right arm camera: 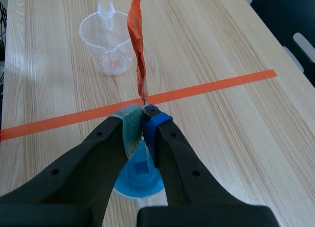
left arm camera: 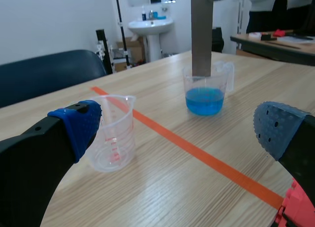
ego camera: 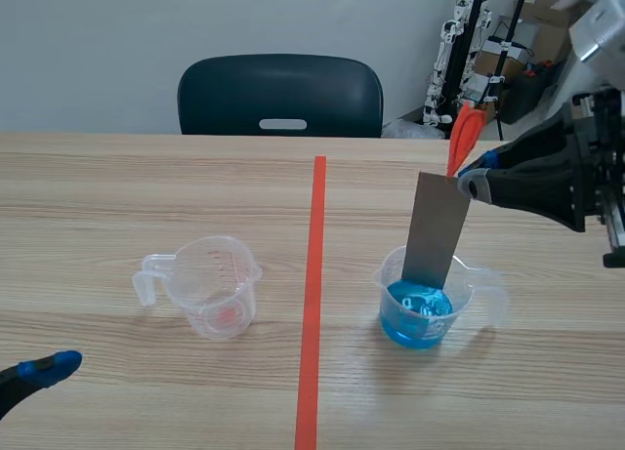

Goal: Do the redox reaction experiment. lower the plate into the blue solution

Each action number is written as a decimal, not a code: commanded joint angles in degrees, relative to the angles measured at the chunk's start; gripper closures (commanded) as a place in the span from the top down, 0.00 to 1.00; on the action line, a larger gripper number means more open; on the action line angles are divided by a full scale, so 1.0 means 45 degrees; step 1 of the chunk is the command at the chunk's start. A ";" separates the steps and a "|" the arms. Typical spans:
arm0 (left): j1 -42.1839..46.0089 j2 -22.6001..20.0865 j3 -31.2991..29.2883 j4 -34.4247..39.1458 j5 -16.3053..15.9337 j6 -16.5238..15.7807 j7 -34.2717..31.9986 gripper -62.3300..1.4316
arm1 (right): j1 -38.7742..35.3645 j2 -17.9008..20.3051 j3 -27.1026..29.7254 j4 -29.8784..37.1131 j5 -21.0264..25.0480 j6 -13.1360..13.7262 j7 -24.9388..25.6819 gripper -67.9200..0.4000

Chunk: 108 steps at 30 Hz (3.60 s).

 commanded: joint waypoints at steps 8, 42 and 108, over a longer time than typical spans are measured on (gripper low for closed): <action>-0.0899 -0.0039 0.0855 -0.1467 -0.0073 -0.0165 -0.0554 1.00 | -0.0083 -0.0146 0.0175 -0.0049 -0.0092 -0.0223 0.0233 0.02; -0.1651 0.0238 0.1671 -0.3157 0.0529 -0.0209 -0.2623 1.00 | -0.0894 -0.1025 0.0175 -0.1365 -0.1768 -0.0471 0.1375 0.02; -0.1651 0.0238 0.1671 -0.3157 0.0534 -0.0204 -0.3050 1.00 | -0.1957 -0.1627 0.0170 -0.2948 -0.4949 -0.1909 0.5829 0.02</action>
